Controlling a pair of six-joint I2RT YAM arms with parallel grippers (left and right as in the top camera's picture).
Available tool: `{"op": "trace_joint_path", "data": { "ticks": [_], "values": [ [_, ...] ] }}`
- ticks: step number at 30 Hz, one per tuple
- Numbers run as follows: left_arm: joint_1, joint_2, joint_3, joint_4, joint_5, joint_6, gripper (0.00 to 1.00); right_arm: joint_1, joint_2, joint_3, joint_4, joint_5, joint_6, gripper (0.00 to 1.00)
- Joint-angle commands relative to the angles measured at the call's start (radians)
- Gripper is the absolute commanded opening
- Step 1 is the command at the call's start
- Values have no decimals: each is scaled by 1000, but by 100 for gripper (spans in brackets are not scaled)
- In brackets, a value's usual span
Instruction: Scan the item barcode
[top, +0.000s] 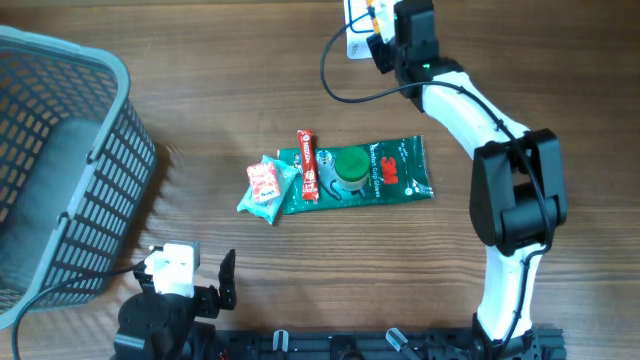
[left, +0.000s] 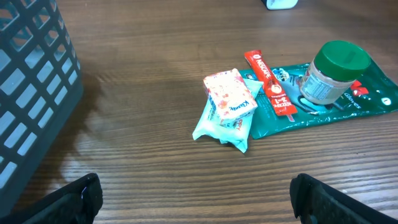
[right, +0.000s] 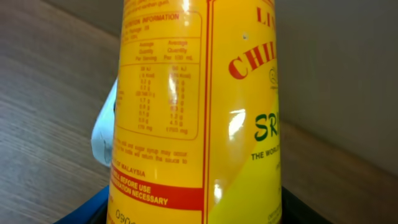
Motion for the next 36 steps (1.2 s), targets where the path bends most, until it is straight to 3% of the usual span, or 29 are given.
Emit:
{"op": "trace_joint_path", "data": {
  "ticks": [1,4,8,14,20,26,30,32,33,34,36],
  "values": [
    [5,-6,3,2,12,-2,100,2,26,34,0,35,-8,36],
    [5,-6,3,2,12,-2,100,-6,7,48,-47,120,130,36],
    [5,-6,3,0,12,-2,100,-89,-66,80,-195,228,152,41],
    [5,-6,3,0,12,-2,100,-400,-101,77,-400,297,53,42],
    [5,-6,3,0,12,-2,100,-752,-45,67,-472,297,39,41],
    [5,-6,3,0,12,-2,100,-963,26,64,-545,294,46,41],
    [5,-6,3,0,12,-2,100,-1062,35,64,-570,292,188,47],
    [5,-6,3,0,12,-2,100,-1094,35,64,-582,268,241,67],
    [5,-6,3,0,11,-2,100,-1096,35,65,-591,257,241,92],
    [5,-6,3,0,12,-2,100,-1096,31,68,-600,254,261,100],
    [5,-6,3,0,12,-2,100,-1093,9,70,-615,250,344,100]
  ]
}}
